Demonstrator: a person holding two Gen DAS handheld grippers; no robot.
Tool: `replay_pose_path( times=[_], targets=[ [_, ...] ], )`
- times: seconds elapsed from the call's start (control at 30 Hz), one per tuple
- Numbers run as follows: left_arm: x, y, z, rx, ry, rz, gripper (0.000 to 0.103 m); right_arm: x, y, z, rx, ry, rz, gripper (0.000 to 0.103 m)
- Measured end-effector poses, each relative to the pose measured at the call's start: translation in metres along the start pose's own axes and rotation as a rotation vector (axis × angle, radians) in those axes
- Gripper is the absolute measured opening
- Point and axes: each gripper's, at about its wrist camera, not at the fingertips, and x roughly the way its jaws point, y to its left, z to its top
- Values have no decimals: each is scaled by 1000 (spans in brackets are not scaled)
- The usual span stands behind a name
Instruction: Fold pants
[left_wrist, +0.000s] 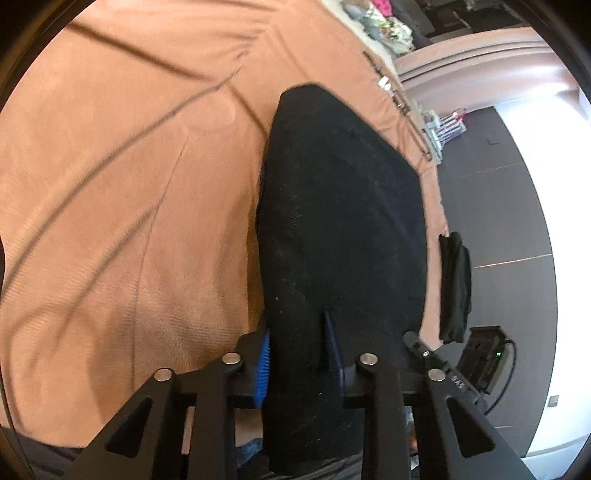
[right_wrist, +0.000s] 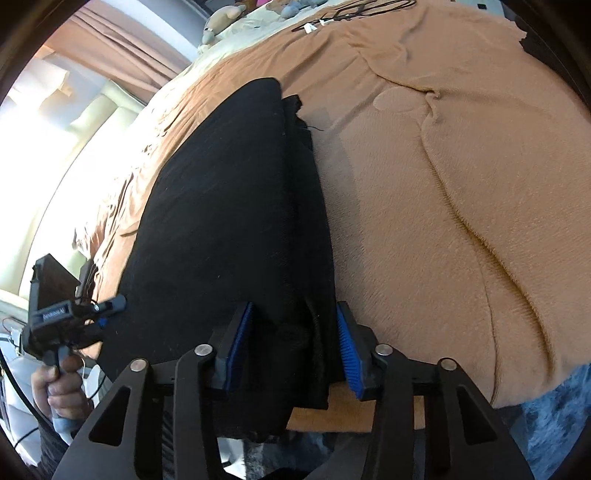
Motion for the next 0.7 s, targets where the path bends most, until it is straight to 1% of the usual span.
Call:
replay_pose_path(
  times=[0.07, 0.17, 0.3, 0.4, 0.5, 0.57, 0.67, 0.7],
  targets=[
    [-8, -7, 0, 22, -6, 45, 26, 0, 0, -2, 13, 13, 26, 36],
    [-23, -12, -1, 45, -17, 78, 25, -1, 7, -8, 4, 25, 30, 34],
    [-43, -7, -2, 58, -27, 128, 25, 1, 17, -19, -1, 60, 83, 31],
    [-48, 3, -6, 63, -9, 148, 26, 7, 27, -26, -16, 84, 92, 31],
    [-43, 9, -9, 69, 12, 161, 30, 7, 26, -25, -9, 75, 84, 34],
    [-39, 13, -8, 66, 17, 205, 31, 5, 20, -21, 14, 75, 99, 37],
    [-33, 15, -3, 66, 32, 211, 34, -2, 11, -14, 40, 45, 130, 44],
    [-32, 16, 0, 63, 34, 210, 34, -4, 9, -10, 40, 32, 134, 51]
  ],
)
